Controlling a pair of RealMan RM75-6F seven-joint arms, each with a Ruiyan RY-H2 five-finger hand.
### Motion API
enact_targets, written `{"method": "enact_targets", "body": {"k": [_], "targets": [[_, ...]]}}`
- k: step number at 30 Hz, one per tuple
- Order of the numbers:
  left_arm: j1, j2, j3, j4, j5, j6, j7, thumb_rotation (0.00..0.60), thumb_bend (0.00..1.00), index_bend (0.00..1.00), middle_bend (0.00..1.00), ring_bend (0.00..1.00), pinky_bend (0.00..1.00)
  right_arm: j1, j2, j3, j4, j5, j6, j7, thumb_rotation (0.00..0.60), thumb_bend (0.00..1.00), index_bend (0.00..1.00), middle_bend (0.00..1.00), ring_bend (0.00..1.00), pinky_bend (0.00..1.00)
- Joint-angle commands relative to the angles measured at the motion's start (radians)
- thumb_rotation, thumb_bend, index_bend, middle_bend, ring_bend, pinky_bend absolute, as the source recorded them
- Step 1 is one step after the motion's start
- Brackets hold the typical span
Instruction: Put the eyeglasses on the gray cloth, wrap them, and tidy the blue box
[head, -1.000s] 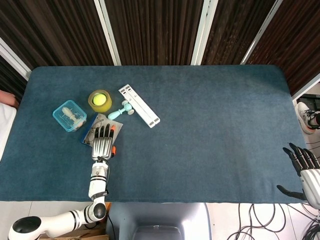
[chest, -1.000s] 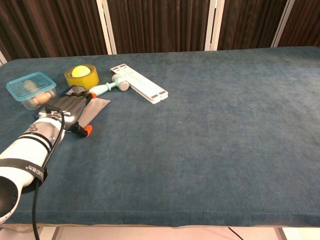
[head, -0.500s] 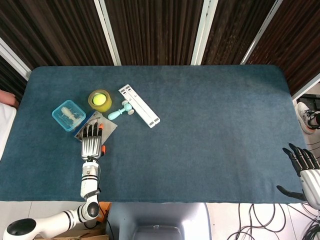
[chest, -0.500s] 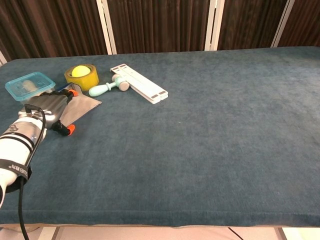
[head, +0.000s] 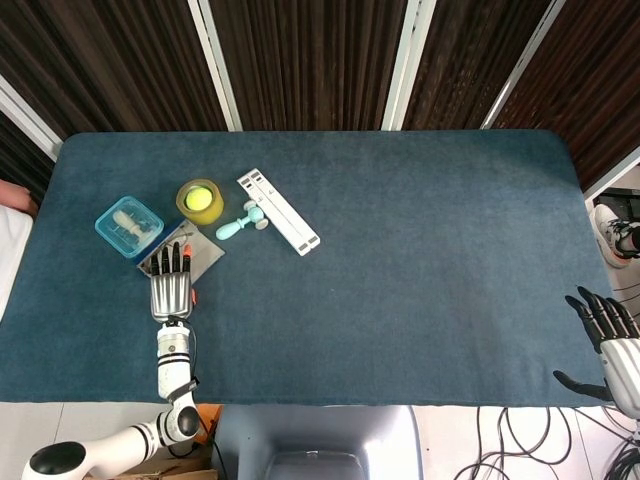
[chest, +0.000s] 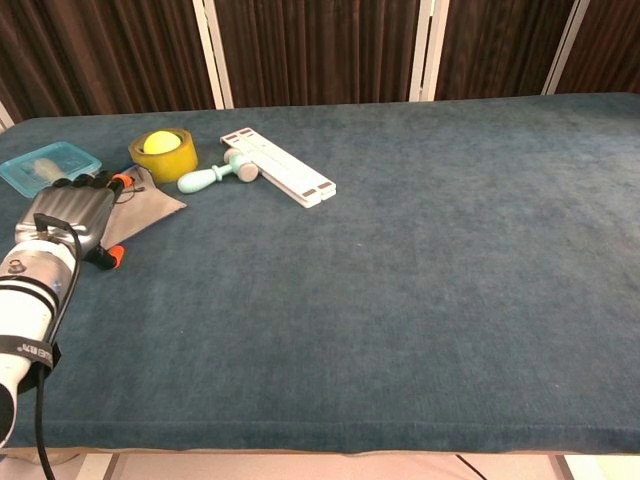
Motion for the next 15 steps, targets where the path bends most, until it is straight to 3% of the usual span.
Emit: {"method": "enact_targets", "body": {"k": [1,15], "targets": [[-0.006,-0.029,-0.006,0.046,0.023,0.025,0.008,0.600,0.39,0.09,0.00,0.00,0.12,0.000,0.001,0.000,0.000,0.000,0.000,0.001,0.600,0.25,0.01,0.00,0.00,0.00],[-0.055,-0.072,-0.083,0.206,0.035,-0.001,-0.011,0.600,0.42,0.27,0.00,0.00,0.13,0.000,0.002,0.002,0.002,0.006,-0.001,0.006,0.600,0.25,0.01,0.00,0.00,0.00]]}}
